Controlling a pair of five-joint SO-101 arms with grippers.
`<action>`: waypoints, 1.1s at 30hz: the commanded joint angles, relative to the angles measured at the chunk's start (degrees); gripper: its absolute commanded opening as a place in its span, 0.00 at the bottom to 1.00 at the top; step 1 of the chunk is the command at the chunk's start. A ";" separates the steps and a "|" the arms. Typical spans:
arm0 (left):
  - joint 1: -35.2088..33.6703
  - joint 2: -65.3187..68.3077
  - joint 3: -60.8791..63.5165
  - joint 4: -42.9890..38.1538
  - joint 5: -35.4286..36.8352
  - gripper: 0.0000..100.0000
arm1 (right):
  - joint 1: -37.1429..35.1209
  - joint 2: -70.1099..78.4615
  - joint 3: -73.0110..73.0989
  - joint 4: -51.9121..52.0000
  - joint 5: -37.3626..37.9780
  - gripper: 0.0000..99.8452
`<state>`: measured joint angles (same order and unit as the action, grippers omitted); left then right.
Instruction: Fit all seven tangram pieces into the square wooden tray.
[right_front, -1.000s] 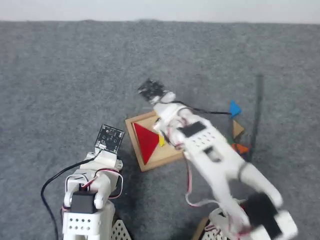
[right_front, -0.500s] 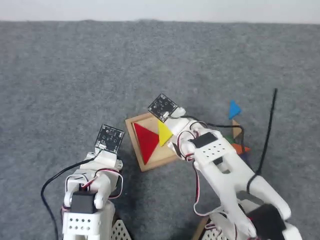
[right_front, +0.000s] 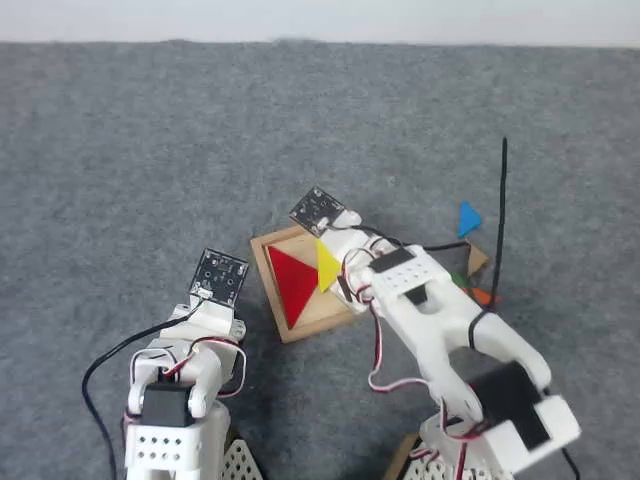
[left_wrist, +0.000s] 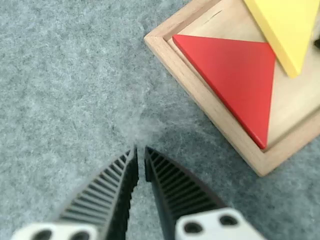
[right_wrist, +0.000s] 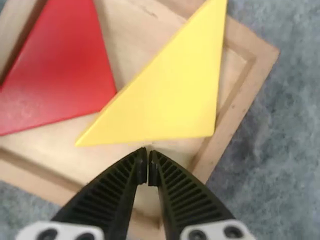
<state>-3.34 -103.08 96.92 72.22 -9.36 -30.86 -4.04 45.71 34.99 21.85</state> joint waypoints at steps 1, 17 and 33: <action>-0.26 -0.97 -0.57 0.18 -0.44 0.02 | -1.80 0.75 -4.48 -0.92 0.62 0.01; -0.26 -0.97 -0.57 0.18 -0.44 0.02 | -6.46 1.63 -9.49 -1.45 -1.05 0.01; -0.26 -0.97 -0.57 0.18 -0.44 0.02 | -8.92 1.19 -12.13 -3.38 -5.54 0.01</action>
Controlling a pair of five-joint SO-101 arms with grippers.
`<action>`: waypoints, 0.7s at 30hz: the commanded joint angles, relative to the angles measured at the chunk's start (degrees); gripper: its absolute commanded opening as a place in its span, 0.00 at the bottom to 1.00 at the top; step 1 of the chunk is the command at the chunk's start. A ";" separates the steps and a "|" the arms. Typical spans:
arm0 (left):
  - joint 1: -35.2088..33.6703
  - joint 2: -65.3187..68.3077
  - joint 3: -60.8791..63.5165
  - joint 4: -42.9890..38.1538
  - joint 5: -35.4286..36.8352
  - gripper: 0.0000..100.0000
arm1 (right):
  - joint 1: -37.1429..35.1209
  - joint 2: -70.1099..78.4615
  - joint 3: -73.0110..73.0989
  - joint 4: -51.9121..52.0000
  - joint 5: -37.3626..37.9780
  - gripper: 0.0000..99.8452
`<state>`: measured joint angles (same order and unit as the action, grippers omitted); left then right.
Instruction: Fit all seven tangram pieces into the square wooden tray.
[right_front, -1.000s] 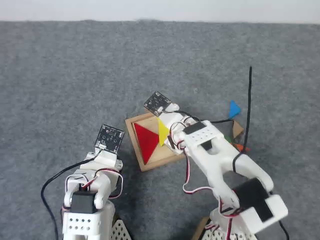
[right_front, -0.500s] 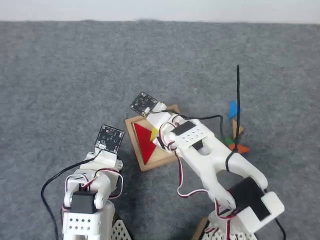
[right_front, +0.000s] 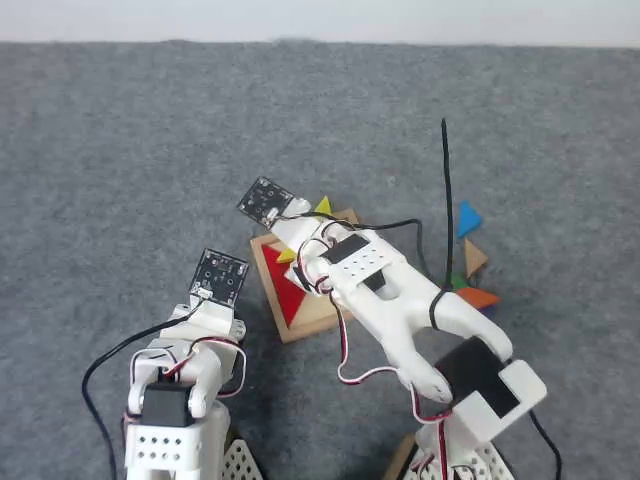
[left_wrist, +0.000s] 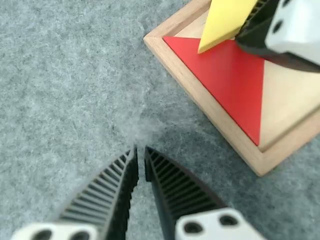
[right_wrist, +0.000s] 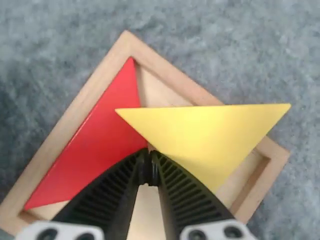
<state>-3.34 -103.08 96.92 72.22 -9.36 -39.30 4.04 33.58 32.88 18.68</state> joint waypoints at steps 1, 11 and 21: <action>-0.26 -0.97 -0.57 0.18 -0.44 0.02 | 0.31 -8.75 0.35 -1.27 -2.90 0.01; -0.26 -0.97 -0.57 0.18 -0.44 0.02 | 4.70 -0.13 -13.19 -2.86 -6.07 0.01; -0.26 -0.97 -0.57 0.18 -0.44 0.02 | 5.85 20.18 -30.68 1.63 -6.33 0.01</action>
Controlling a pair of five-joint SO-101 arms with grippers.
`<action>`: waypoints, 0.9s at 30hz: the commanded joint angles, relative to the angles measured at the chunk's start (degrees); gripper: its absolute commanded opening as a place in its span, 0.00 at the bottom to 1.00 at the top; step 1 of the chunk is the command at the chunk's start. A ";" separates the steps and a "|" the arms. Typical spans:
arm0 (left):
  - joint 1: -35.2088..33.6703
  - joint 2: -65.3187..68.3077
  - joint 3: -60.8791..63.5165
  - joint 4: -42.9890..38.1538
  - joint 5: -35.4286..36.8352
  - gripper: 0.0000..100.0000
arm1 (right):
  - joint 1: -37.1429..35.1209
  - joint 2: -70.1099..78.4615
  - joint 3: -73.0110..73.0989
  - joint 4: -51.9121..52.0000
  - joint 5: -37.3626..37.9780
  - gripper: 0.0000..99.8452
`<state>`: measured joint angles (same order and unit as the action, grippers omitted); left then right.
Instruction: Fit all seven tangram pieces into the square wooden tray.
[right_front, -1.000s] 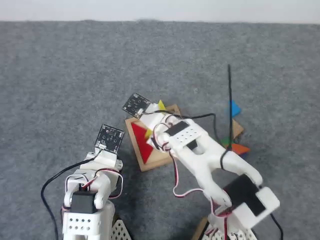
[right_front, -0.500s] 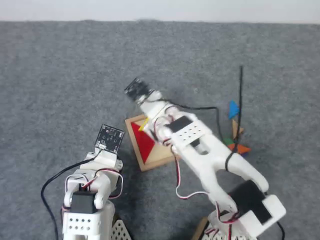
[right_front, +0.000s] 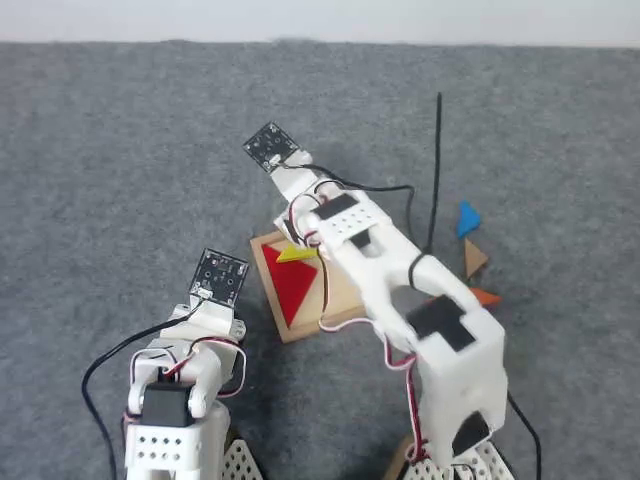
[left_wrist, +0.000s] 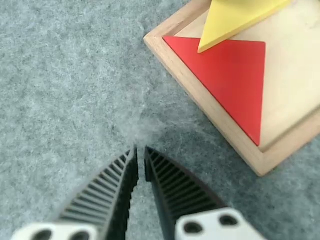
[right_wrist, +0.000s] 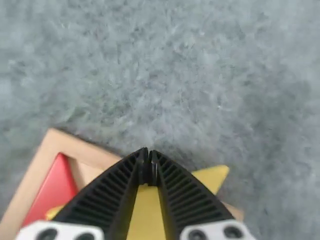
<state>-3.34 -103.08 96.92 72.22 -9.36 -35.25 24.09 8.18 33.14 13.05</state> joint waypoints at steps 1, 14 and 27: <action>-0.26 -0.97 -0.57 0.18 -0.44 0.02 | 2.33 0.40 -5.27 1.36 -0.79 0.01; -0.35 -0.97 -0.57 0.18 -0.44 0.02 | 8.04 -9.19 6.95 0.92 -2.64 0.01; -0.35 -0.97 -0.57 0.18 -0.44 0.02 | 9.54 -31.16 21.80 1.01 -4.75 0.01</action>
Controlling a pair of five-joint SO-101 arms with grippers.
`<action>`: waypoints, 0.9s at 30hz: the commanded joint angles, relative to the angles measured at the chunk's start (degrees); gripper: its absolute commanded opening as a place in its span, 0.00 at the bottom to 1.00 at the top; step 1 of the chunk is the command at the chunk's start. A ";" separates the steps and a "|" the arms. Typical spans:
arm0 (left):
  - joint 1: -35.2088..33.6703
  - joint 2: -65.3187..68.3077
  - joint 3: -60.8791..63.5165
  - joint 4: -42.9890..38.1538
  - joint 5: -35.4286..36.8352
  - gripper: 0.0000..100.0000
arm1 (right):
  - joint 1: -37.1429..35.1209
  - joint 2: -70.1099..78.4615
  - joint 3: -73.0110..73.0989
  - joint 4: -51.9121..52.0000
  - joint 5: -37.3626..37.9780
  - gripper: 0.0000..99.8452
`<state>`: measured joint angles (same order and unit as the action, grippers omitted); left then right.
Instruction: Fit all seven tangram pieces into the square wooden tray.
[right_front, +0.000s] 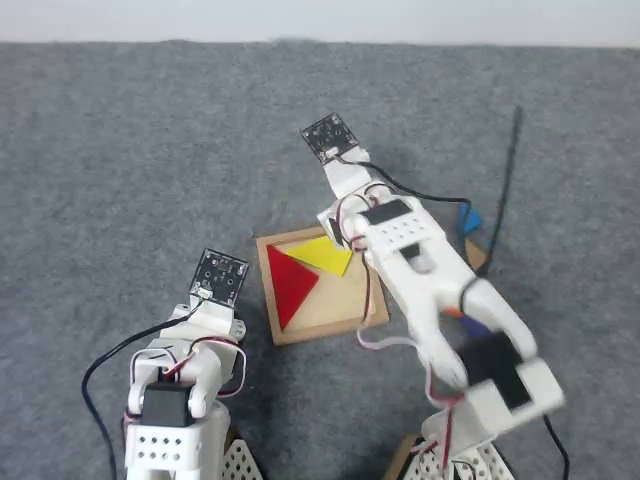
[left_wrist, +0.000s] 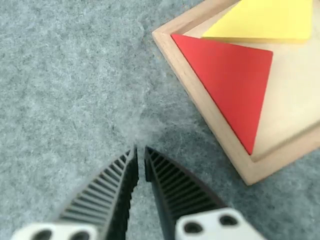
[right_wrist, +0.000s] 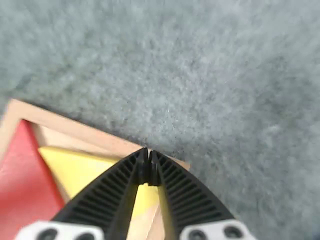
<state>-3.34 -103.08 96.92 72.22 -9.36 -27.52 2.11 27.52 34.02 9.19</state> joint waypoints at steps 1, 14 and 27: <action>-0.35 -0.97 -0.57 0.18 -0.44 0.02 | 1.98 -10.42 4.31 0.48 -0.88 0.01; -0.35 -0.97 -0.57 0.18 -0.44 0.02 | 1.54 -6.73 9.32 1.36 -0.88 0.01; -0.35 -0.97 -0.57 0.18 -0.44 0.02 | -4.53 2.24 4.31 0.92 -0.70 0.01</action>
<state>-3.34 -103.08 96.92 72.22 -9.36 -31.21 4.40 34.11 35.87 8.84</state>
